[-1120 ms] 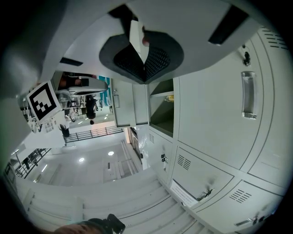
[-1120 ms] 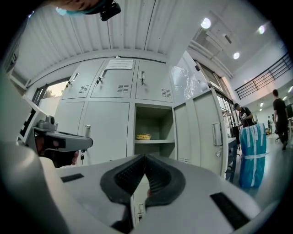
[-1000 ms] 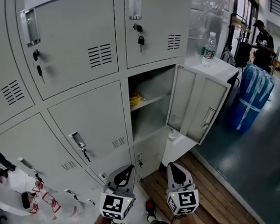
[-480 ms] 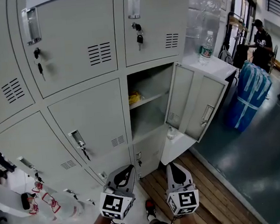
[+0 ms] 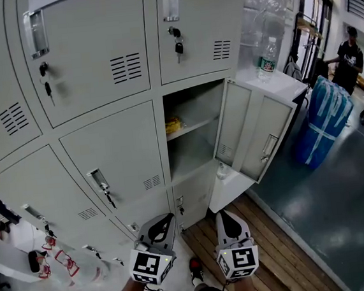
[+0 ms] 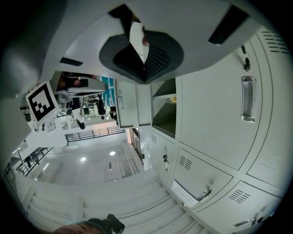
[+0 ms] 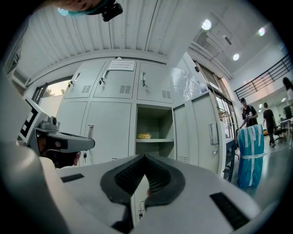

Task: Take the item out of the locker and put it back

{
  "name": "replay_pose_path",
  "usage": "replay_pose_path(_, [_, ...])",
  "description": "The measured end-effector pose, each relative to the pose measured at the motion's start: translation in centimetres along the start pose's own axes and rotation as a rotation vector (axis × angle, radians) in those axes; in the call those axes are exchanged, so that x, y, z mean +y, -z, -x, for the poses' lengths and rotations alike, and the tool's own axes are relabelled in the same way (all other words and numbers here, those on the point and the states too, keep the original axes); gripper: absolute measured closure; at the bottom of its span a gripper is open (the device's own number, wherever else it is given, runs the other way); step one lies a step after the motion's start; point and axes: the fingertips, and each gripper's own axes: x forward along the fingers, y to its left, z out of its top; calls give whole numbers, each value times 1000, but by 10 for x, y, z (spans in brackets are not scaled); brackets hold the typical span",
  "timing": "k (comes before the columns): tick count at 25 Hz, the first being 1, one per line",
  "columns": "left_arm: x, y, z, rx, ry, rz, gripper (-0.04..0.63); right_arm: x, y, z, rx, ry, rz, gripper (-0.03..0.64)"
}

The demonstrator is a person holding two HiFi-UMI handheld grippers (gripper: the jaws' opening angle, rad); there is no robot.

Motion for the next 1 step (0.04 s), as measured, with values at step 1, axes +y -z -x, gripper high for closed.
replay_pose_path(1, [0, 0, -1, -1, 0, 0, 572, -1, 0, 0, -1, 1, -1, 600])
